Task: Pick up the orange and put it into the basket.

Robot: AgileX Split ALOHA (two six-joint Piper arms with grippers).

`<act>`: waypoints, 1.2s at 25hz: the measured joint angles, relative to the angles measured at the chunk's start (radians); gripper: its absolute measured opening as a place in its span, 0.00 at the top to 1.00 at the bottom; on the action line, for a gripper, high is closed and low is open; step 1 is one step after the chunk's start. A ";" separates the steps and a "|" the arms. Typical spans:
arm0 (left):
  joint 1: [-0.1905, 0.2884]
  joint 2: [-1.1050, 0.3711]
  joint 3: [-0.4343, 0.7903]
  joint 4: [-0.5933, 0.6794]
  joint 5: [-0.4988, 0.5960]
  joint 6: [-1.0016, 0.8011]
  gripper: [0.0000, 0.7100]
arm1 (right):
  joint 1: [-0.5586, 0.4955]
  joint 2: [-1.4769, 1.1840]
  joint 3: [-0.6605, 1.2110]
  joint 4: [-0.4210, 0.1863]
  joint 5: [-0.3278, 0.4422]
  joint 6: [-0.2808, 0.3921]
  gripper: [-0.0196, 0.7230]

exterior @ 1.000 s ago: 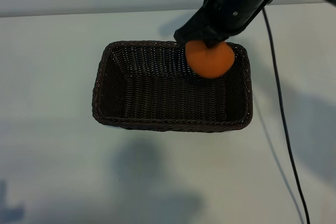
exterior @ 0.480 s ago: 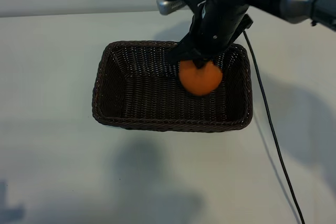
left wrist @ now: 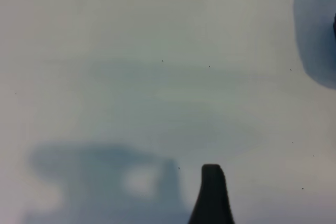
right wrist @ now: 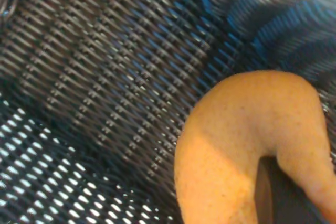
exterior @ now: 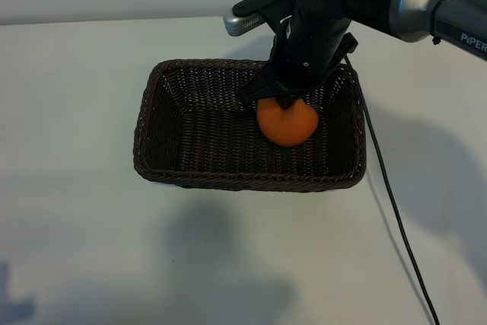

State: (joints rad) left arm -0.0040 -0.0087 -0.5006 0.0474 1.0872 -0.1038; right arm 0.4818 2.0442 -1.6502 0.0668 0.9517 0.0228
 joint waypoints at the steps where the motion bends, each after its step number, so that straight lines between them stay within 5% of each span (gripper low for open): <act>1: 0.000 0.000 0.000 0.000 0.000 0.000 0.20 | 0.000 0.000 0.000 0.008 0.000 -0.007 0.86; 5: 0.000 0.000 0.000 0.000 0.000 0.000 0.20 | 0.000 0.000 -0.001 0.027 0.000 -0.013 0.73; 14: 0.000 0.000 0.000 0.000 0.000 0.000 0.20 | 0.000 0.000 -0.004 0.030 -0.001 -0.014 0.16; 30: 0.000 0.000 0.000 0.000 0.000 0.000 0.20 | -0.057 -0.032 -0.004 0.011 -0.001 0.021 0.17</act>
State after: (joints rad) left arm -0.0040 -0.0087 -0.5006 0.0474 1.0872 -0.1038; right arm 0.4250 2.0123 -1.6538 0.0778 0.9509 0.0440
